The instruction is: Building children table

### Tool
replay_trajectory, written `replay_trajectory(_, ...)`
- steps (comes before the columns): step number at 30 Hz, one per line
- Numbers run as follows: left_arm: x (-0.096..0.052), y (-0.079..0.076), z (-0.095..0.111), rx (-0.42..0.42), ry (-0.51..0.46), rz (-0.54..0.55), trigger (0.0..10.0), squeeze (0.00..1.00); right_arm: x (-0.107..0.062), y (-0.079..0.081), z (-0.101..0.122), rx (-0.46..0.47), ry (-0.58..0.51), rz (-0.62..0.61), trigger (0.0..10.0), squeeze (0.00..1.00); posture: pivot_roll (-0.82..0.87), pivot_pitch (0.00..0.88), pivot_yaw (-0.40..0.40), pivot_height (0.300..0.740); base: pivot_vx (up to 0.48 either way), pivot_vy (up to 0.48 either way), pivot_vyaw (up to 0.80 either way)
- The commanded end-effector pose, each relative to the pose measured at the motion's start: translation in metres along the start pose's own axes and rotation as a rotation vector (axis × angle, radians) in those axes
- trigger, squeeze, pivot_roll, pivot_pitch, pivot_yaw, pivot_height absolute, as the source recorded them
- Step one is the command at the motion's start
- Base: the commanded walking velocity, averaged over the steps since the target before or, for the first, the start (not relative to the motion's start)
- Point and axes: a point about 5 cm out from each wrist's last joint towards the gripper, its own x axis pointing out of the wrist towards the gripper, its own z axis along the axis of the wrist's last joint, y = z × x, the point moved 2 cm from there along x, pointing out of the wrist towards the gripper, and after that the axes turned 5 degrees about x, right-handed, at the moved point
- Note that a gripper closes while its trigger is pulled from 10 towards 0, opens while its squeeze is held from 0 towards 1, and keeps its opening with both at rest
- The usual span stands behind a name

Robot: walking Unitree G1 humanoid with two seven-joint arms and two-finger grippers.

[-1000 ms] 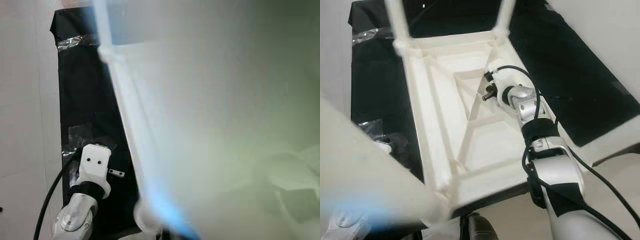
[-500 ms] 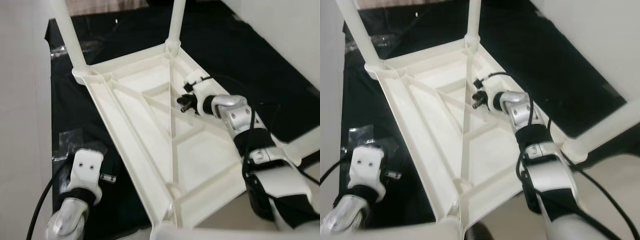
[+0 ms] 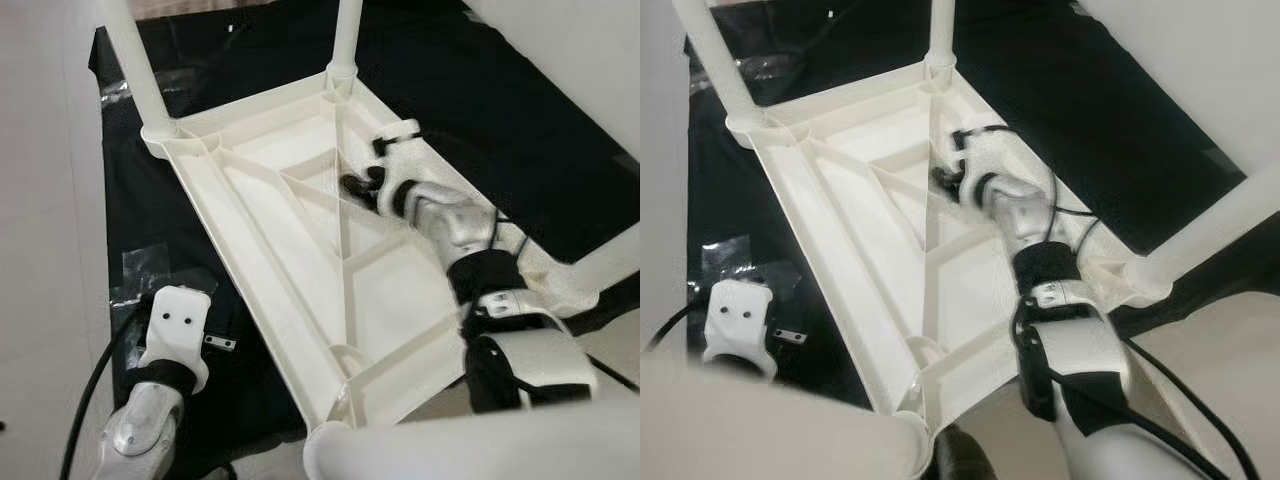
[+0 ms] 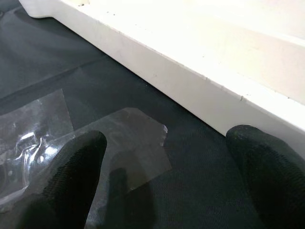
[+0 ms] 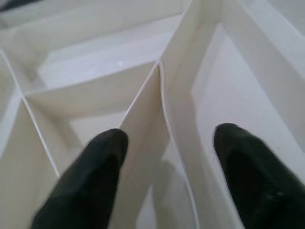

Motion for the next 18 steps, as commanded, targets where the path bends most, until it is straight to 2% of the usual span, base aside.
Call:
replay_trajectory(1,0.002,-0.019,0.003,-0.031,-0.027,-0.108,10.0,0.0,-0.003,0.004,0.007,0.077,-0.077,0.076,10.0,1.0,0.09,0.298,-0.06,0.74,0.0,0.0,0.0)
replay_trajectory(2,0.004,-0.017,0.003,-0.024,-0.031,-0.104,10.0,0.0,-0.009,-0.004,0.012,0.09,-0.115,0.073,10.0,1.0,0.09,0.292,-0.056,0.74,0.0,0.0,0.0)
replay_trajectory(3,0.004,-0.017,0.003,-0.024,-0.031,-0.104,10.0,0.0,-0.009,-0.004,0.012,0.09,-0.115,0.073,10.0,1.0,0.09,0.292,-0.056,0.74,0.0,0.0,0.0)
replay_trajectory(5,0.006,-0.012,0.003,-0.01,-0.036,-0.098,10.0,0.0,-0.022,-0.015,0.019,0.1,-0.198,0.063,10.0,1.0,0.1,0.284,-0.046,0.74,0.0,0.0,0.0)
replay_trajectory(8,0.007,-0.009,0.004,0.0,-0.038,-0.094,10.0,0.0,-0.03,-0.021,0.021,0.085,-0.243,0.046,10.0,0.98,0.1,0.28,-0.041,0.74,0.0,0.0,0.0)
replay_trajectory(9,0.007,-0.007,0.004,0.006,-0.038,-0.091,10.0,0.0,-0.037,-0.025,0.023,0.071,-0.279,0.03,10.0,0.87,0.1,0.278,-0.037,0.74,0.0,0.0,0.0)
replay_trajectory(10,0.007,-0.007,0.004,0.006,-0.038,-0.091,10.0,0.0,-0.037,-0.025,0.023,0.071,-0.279,0.03,10.0,0.87,0.1,0.278,-0.037,0.74,0.0,0.0,0.0)
replay_trajectory(11,0.008,-0.006,0.003,0.009,-0.032,-0.087,10.0,0.0,-0.043,-0.029,0.024,0.055,-0.31,0.012,10.0,0.0,0.1,0.273,-0.034,0.74,0.0,0.0,0.0)
replay_trajectory(13,0.008,-0.001,0.001,0.032,-0.019,-0.074,10.0,0.0,-0.057,-0.039,0.025,0.032,-0.368,-0.039,10.0,0.0,0.09,0.263,-0.024,0.74,0.0,0.0,0.0)
replay_trajectory(16,0.008,0.003,-0.001,0.049,-0.01,-0.056,10.0,0.0,-0.066,-0.046,0.023,0.038,-0.398,-0.061,10.0,0.0,0.09,0.257,-0.021,0.74,0.0,0.0,0.0)
replay_trajectory(18,0.008,0.003,-0.001,0.049,-0.01,-0.056,10.0,0.0,-0.066,-0.046,0.023,0.038,-0.398,-0.061,10.0,0.0,0.09,0.257,-0.021,0.74,0.0,0.0,0.0)
